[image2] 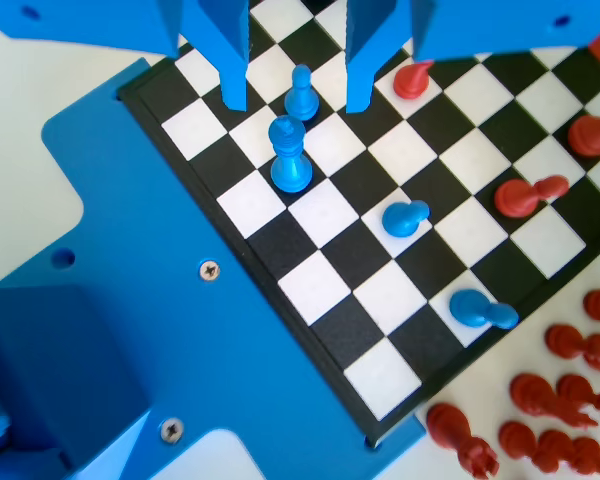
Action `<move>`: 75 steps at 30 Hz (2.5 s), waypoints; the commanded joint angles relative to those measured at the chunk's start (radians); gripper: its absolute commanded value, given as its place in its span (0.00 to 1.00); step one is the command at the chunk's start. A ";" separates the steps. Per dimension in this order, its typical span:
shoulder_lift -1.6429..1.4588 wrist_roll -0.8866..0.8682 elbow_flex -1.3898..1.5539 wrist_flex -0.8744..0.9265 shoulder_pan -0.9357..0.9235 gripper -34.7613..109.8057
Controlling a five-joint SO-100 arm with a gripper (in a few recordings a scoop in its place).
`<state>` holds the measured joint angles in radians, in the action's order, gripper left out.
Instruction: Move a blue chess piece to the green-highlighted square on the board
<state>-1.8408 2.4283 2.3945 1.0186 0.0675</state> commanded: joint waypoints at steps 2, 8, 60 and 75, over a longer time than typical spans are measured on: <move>-0.014 0.005 0.031 -0.038 0.014 0.35; 0.003 0.006 0.066 -0.089 0.017 0.35; 0.055 0.055 -0.031 -0.032 -0.012 0.25; 0.146 -0.044 -0.124 -0.083 -0.021 0.25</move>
<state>-1.6889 2.3899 2.3194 0.9480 0.0383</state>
